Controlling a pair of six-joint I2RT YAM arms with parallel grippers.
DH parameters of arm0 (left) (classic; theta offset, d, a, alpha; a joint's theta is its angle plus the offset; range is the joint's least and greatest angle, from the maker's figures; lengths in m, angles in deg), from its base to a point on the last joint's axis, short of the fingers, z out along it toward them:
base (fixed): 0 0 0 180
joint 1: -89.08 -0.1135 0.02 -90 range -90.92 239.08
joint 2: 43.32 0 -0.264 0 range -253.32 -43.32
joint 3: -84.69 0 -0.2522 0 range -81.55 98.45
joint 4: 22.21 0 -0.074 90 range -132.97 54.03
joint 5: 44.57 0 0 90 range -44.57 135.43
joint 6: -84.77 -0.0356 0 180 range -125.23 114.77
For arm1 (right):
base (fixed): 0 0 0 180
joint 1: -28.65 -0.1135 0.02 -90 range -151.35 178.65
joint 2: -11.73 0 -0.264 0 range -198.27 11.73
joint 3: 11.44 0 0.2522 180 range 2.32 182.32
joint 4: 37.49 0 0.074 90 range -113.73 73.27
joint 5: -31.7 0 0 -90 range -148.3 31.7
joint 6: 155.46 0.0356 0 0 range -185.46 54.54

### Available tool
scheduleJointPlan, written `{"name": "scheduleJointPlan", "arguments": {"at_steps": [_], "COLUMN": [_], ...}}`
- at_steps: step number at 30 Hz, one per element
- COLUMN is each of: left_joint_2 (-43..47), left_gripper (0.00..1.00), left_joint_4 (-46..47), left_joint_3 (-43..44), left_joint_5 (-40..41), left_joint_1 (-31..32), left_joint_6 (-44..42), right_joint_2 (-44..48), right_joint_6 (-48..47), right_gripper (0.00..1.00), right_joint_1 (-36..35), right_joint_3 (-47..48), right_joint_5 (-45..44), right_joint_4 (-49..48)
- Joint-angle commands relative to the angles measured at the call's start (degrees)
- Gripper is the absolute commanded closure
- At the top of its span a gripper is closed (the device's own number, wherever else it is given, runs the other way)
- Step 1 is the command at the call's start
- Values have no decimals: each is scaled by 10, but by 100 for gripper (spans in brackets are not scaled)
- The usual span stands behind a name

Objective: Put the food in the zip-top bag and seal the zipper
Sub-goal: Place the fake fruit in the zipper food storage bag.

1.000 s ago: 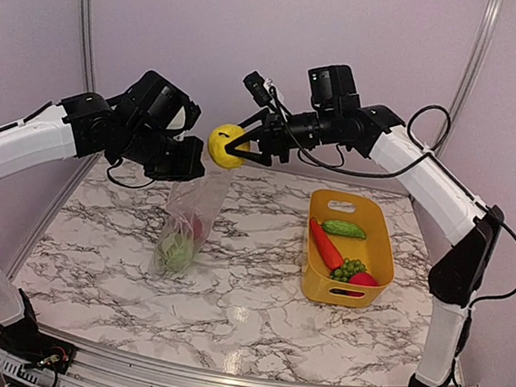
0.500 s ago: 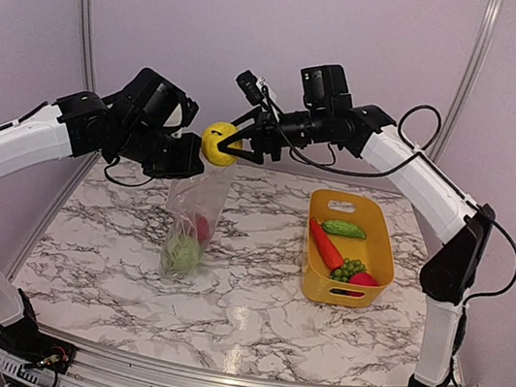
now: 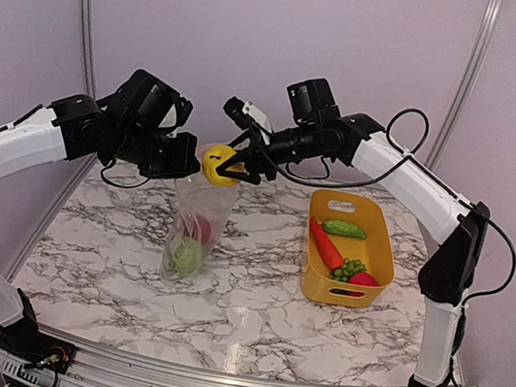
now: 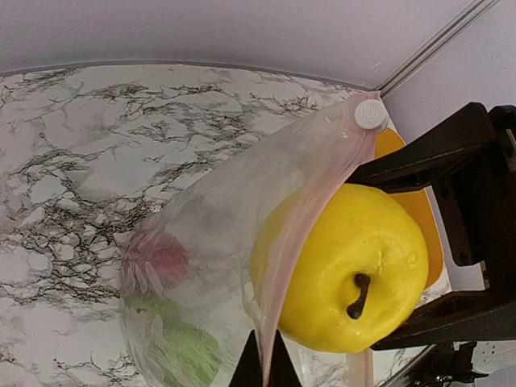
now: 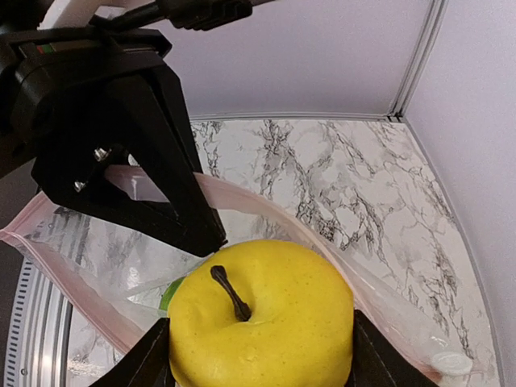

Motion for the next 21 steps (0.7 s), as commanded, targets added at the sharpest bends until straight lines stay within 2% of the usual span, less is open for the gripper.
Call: {"name": "scheduleJointPlan", "arguments": {"at_steps": [1, 9, 15, 21], "left_joint_2": [21, 21, 16, 16], "left_gripper": [100, 100, 100, 100], "left_joint_4": [19, 20, 19, 17], "left_joint_3": [-8, -7, -3, -6], "left_joint_5": [7, 8, 5, 2], "left_joint_1": [-3, -5, -7, -9], "left_joint_6": [2, -1, -7, -13], "right_joint_2": [26, 33, 48, 89], "right_joint_6": [-44, -104, -124, -194], "right_gripper": [47, 44, 22, 17], "right_joint_1": [-6, -22, -46, -47], "right_joint_3": [-2, -11, 4, -7], "right_joint_5": [-40, -79, -100, -109], "right_joint_4": [30, 59, 75, 99]}}
